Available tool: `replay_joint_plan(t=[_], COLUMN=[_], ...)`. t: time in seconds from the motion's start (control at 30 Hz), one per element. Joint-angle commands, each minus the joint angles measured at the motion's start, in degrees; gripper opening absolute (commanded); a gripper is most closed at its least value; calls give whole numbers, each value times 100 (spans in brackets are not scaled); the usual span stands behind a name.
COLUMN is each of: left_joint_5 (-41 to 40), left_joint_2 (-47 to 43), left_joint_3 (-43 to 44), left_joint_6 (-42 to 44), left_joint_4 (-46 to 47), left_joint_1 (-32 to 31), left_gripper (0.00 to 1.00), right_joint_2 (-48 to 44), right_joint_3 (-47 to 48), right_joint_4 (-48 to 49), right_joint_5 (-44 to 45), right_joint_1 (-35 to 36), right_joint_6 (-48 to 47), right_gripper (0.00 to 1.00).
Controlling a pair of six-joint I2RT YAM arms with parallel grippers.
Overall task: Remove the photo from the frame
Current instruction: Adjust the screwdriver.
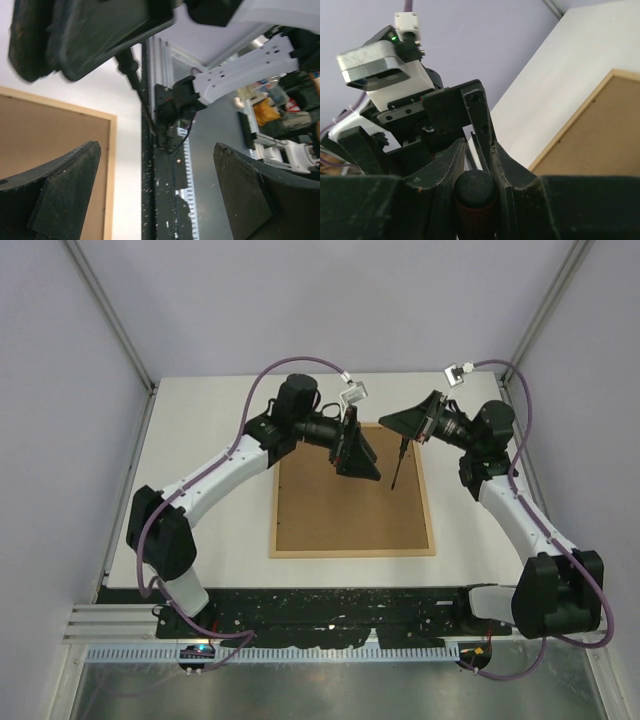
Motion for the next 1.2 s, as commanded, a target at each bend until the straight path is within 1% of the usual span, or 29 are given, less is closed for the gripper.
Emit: replay_joint_plan(t=[0.0,0.03,0.07,0.1,0.13,0.17,0.27,0.3,0.43,0.53,0.63,0.73,0.8,0.83,0.9,0.93,1.0,1.07,1.1,1.17], left_joint_5=[1087,1061,1017,973,912,842,465,411,463,445,428,489,577,603,621,639,665,683,683,700], left_joint_2=[-75,-57,-48,-13,-4,4,66,92,215,294,347,382,426,452,479,496,532,567,567,567], left_joint_3=[-690,-909,-1059,-1131,-1149,-1097,-711,-631,-622,-525,-498,-595,-648,-648,-622,-587,-534,-499,-490,-411], left_joint_6=[-2929,-3394,-3730,-3829,-3751,-3516,-2208,-1951,-2265,-2256,-2283,-2624,-2905,-3020,-3118,-3126,-3144,-3188,-3197,-3014], left_joint_4=[3801,4433,4866,5018,4898,4549,2662,2360,2681,2568,2550,2970,3330,3445,3525,3526,3499,3499,3482,3263], left_joint_1=[29,20,12,-6,-32,-59,-190,-243,-427,-489,-498,-498,-507,-507,-516,-525,-542,-568,-569,-577], left_gripper=[100,100,100,100,100,100,100,100,99,100,93,82,71,63,41,33,23,11,0,0], right_joint_2=[-78,-87,-78,-69,-69,-87,-122,-148,-140,-96,-201,-254,-245,-245,-227,-227,-227,-219,-219,-219], right_joint_3=[-358,-411,-525,-561,-622,-640,-667,-675,-763,-746,-781,-799,-781,-772,-772,-772,-790,-772,-764,-694], right_joint_4=[2287,2340,2480,2533,2612,2613,2569,2552,2420,2341,2253,2244,2209,2165,2112,2121,2112,2086,2060,1938], right_joint_5=[-121,-7,38,134,169,239,310,354,495,416,469,460,451,451,451,460,469,469,443,338], right_joint_1=[-31,-31,-40,-31,-31,-31,-31,-31,-31,-31,-31,-40,-31,-31,-31,-31,-40,-31,-31,-40], right_joint_6=[1939,1974,2122,2263,2308,2352,2387,2379,2212,2159,2045,2045,2010,1975,1922,1895,1878,1851,1851,1799], right_gripper=[8,8,8,8,8,8,8,8,8,8,8,8,8,8,8,8,8,8,8,8])
